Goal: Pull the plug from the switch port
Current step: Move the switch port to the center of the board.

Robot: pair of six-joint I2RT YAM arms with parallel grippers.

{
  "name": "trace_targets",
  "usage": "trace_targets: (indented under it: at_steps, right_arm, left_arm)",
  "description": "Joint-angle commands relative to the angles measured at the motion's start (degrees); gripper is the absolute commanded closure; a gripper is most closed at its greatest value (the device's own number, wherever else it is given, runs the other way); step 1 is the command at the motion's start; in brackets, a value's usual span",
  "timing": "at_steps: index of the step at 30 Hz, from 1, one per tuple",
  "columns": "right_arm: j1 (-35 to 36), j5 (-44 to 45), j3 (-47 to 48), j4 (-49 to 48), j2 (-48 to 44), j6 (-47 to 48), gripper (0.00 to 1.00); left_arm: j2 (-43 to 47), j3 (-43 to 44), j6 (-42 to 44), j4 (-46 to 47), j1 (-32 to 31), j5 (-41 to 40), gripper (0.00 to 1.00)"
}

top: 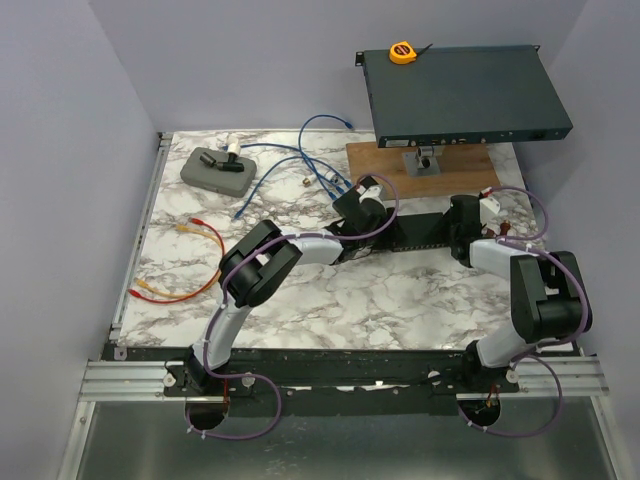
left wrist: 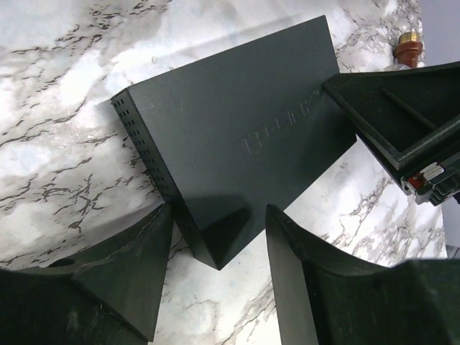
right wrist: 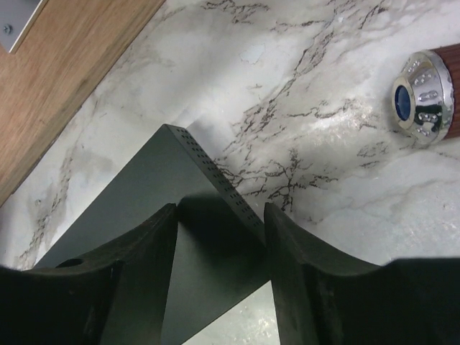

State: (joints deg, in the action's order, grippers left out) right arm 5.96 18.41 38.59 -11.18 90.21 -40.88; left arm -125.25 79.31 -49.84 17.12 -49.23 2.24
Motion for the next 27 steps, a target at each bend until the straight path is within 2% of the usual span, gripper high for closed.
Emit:
trace_targets:
  at_steps: [1,8,15,22,27]
  right_arm:
    - [1.95,-5.18,-0.43,5.71,-2.18,-1.74,0.44]
    - [1.95,-1.53,0.54,10.24,-7.24,-2.11,0.33]
    - [1.95,1.88,1.05,13.48,-10.75,-0.60,0.28]
    - [1.95,2.85,0.10,13.30,-10.07,0.19,0.28]
    - [1.95,0.53,-1.56,12.29,-14.56,0.58,0.29]
  left_arm:
    - [1.47,-1.47,-2.60,8.01,-0.98,6.30,0.45]
    - [2.37,-3.18,-3.02,9.13,-0.51,6.35,0.43]
    - [3.36,-5.36,-3.24,11.10,-0.51,6.59,0.42]
    - [5.24,-8.38,-3.34,13.23,-0.47,6.77,0.36]
    - [7.14,-11.50,-3.71,15.57,-0.04,6.86,0.33]
